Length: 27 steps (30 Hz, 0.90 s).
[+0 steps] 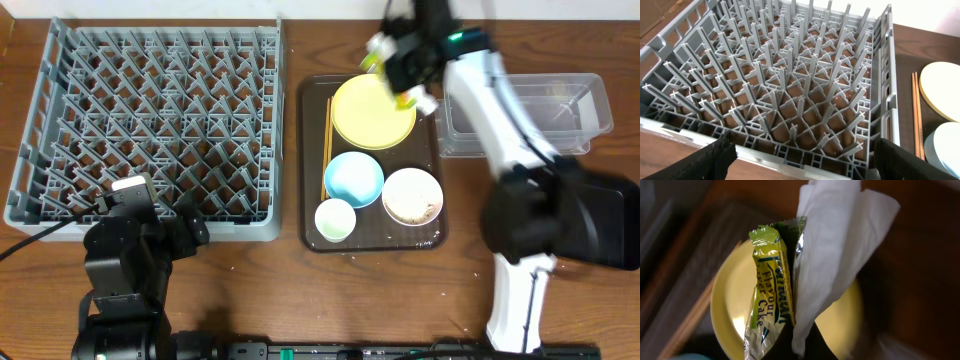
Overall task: Sort waste into correct bins and load items into the dishwasher
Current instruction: 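Carry wrapper and tissue right and drop them into clear bin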
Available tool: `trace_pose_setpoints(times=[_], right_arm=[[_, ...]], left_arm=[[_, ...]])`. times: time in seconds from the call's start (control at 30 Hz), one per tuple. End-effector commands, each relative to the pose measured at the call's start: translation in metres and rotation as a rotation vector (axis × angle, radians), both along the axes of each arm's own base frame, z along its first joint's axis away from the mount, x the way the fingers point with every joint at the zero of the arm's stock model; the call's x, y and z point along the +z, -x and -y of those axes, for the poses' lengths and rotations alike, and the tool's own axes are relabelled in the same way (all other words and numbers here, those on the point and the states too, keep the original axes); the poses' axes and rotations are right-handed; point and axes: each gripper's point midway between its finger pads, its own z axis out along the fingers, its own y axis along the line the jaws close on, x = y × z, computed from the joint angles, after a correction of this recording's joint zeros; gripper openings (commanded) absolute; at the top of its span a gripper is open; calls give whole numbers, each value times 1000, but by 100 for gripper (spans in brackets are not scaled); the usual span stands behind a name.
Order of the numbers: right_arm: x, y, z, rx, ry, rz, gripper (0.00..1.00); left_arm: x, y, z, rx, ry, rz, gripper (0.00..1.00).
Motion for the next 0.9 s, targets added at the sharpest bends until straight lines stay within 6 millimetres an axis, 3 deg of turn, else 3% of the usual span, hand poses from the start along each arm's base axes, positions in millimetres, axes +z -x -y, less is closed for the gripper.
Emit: trace_pose_setpoints(times=[0.0, 0.13, 0.3, 0.53, 0.7, 0.73, 0.87], right_arm=[[70, 1, 91, -514, -34, 85, 1], [66, 16, 152, -807, -79, 23, 2], [28, 27, 207, -1206, -192, -58, 1], [-30, 54, 235, -1662, -351, -182, 2], [-56, 63, 236, -1782, -387, -206, 1], [-59, 62, 236, -1780, -392, -202, 9], [-55, 48, 237, -1672, -383, -159, 71]], left_arm=[[6, 0, 1, -3, 8, 16, 91], [6, 0, 1, -3, 8, 16, 91], [6, 0, 1, -3, 8, 16, 91], [6, 0, 1, -3, 8, 16, 91], [6, 0, 1, -3, 8, 16, 91], [6, 0, 1, -3, 8, 16, 91], [6, 0, 1, -3, 8, 16, 91]])
